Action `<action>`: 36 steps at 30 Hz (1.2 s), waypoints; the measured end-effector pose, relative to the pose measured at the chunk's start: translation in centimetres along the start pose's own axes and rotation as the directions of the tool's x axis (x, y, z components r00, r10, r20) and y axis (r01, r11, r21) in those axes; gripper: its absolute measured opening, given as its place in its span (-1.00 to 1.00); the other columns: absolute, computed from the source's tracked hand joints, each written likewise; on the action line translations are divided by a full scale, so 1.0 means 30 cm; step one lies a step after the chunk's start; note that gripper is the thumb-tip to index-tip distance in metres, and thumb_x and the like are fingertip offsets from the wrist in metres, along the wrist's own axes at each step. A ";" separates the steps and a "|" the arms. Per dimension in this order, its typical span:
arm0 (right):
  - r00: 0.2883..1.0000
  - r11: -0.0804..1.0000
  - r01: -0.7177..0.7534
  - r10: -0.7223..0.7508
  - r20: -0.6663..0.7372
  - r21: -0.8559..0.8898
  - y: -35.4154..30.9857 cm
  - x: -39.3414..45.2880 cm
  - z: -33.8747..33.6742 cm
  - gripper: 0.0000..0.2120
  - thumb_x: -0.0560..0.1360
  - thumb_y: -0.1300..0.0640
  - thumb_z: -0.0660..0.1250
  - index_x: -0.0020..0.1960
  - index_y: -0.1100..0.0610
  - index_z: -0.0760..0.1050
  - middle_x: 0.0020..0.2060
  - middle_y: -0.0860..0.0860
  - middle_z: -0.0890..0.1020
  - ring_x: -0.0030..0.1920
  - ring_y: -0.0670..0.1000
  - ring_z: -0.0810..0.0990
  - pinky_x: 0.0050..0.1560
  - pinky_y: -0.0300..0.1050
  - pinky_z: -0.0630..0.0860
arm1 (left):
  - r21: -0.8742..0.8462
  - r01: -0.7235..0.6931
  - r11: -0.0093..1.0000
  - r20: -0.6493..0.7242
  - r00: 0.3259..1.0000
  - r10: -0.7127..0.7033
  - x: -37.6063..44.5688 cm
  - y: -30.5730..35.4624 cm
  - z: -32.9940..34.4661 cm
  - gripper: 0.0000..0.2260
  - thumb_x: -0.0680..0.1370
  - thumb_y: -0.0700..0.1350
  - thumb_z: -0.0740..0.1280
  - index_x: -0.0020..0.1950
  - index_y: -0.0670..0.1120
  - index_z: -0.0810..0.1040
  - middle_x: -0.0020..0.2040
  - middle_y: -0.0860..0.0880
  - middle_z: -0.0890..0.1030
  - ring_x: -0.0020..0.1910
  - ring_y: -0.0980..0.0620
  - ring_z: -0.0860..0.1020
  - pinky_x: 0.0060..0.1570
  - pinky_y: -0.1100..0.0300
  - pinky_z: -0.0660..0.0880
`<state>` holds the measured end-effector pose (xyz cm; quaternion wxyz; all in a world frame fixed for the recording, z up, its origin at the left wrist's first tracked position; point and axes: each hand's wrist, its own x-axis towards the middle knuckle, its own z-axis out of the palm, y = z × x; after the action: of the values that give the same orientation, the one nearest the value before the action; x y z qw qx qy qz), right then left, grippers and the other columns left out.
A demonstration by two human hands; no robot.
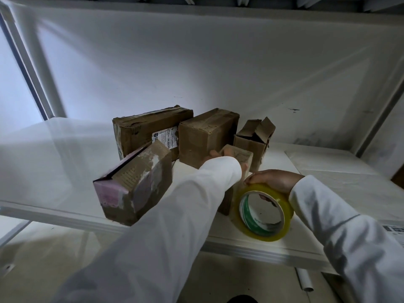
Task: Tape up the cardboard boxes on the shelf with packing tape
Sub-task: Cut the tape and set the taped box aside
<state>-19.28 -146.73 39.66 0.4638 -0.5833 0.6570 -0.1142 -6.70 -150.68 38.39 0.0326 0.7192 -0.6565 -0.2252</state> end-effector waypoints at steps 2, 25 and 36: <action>0.996 0.989 -0.083 0.078 0.043 0.125 0.015 -0.008 0.004 -0.77 0.52 -0.04 0.29 -0.08 0.13 0.55 -0.42 0.05 0.58 -0.37 0.00 0.52 -0.36 -0.19 0.48 | 0.006 0.022 1.000 -0.017 1.000 -0.022 -0.004 0.000 0.013 -0.27 0.57 0.30 0.03 0.55 0.00 -0.25 0.55 -0.19 -0.12 0.51 -0.28 0.02 0.45 -0.12 0.13; 0.922 0.834 0.180 -0.328 -0.205 -0.522 0.082 0.109 -0.131 -0.71 0.62 0.02 0.08 0.24 -0.03 0.48 0.27 0.01 0.46 0.22 0.09 0.43 0.23 -0.11 0.31 | 0.066 -0.383 0.921 -0.128 0.912 0.389 -0.018 0.026 -0.002 -0.60 0.64 0.07 0.08 0.47 0.03 0.28 0.45 -0.05 0.33 0.43 -0.09 0.27 0.35 0.00 0.25; 0.905 0.887 0.264 -0.364 -0.222 -0.379 0.075 0.193 -0.153 -0.82 0.52 0.06 0.28 0.01 0.07 0.63 -0.01 0.06 0.60 -0.06 0.03 0.52 -0.04 -0.15 0.39 | 0.148 -0.486 0.861 -0.118 0.856 0.504 -0.013 -0.006 0.015 -0.63 0.61 0.13 0.13 0.38 0.07 0.35 0.41 -0.01 0.37 0.46 -0.05 0.21 0.40 0.02 0.13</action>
<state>-23.55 -152.91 37.85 0.2310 -0.7310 0.6227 -0.1567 -6.72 -150.16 38.02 0.0990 0.5418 -0.8266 -0.1157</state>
